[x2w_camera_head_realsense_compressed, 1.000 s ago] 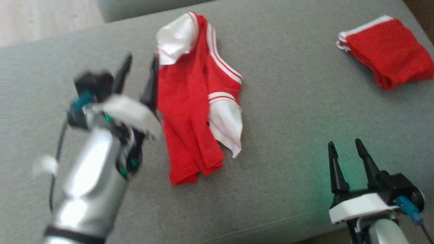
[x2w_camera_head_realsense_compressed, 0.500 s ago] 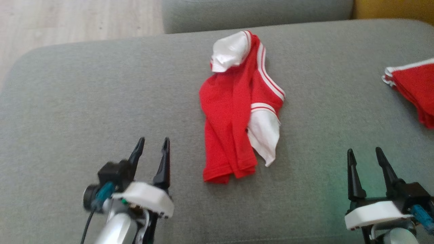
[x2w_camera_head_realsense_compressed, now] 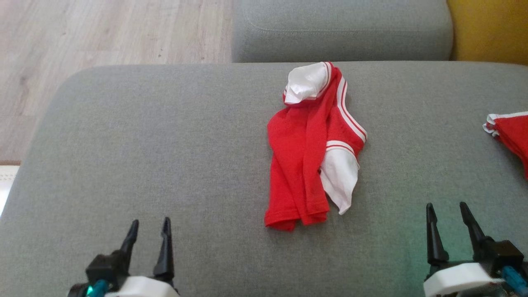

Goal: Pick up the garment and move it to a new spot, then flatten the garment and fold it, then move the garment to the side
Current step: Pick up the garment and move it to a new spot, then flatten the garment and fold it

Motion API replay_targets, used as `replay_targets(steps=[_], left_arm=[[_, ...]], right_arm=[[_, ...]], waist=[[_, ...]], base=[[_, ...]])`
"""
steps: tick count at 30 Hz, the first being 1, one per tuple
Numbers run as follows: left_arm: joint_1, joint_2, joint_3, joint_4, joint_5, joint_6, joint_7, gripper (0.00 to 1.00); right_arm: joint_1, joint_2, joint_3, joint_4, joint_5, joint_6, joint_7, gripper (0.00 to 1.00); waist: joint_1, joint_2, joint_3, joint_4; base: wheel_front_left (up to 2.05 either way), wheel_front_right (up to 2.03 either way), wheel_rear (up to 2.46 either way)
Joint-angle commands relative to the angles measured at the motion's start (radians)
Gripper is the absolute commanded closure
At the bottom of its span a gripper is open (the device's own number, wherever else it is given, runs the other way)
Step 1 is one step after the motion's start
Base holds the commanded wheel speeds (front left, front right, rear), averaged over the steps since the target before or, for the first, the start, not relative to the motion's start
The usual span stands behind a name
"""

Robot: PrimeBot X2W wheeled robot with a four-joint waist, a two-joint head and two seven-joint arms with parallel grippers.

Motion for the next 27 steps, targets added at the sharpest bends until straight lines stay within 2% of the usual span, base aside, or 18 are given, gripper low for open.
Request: replay_targets(steps=[1, 9, 19, 23, 27], left_arm=[[-0.035, -0.007, 0.054, -0.044, 0.014, -0.007, -0.012, 0.0], [-0.011, -0.046, 0.121, -0.043, 0.068, -0.059, -0.012, 0.0], [-0.011, -0.064, 0.147, -0.054, 0.097, -0.087, -0.012, 0.0], [-0.047, -0.066, 0.095, -0.083, 0.094, -0.109, -0.012, 0.0], [-0.108, -0.066, -0.039, -0.093, 0.068, -0.119, -0.012, 0.0]], right_arm=[[-0.017, -0.007, 0.015, -0.023, -0.009, -0.001, -0.011, 0.0], [-0.014, -0.007, 0.017, 0.001, -0.011, -0.001, -0.011, 0.0], [-0.019, -0.007, 0.029, 0.005, -0.013, -0.001, -0.011, 0.0], [-0.027, -0.007, 0.039, 0.004, -0.012, -0.001, -0.011, 0.0], [-0.038, -0.007, 0.056, -0.001, -0.012, -0.001, -0.011, 0.0]], waist=[[0.0001, 0.0, -0.005, 0.002], [0.0001, 0.0, -0.019, -0.001], [0.0001, 0.0, -0.015, -0.012], [0.0001, 0.0, -0.006, -0.027], [0.0001, 0.0, 0.005, -0.054]], base=[[0.0, 0.0, 0.0], [0.0, 0.0, 0.0], [0.0, 0.0, 0.0], [0.0, 0.0, 0.0], [0.0, 0.0, 0.0]])
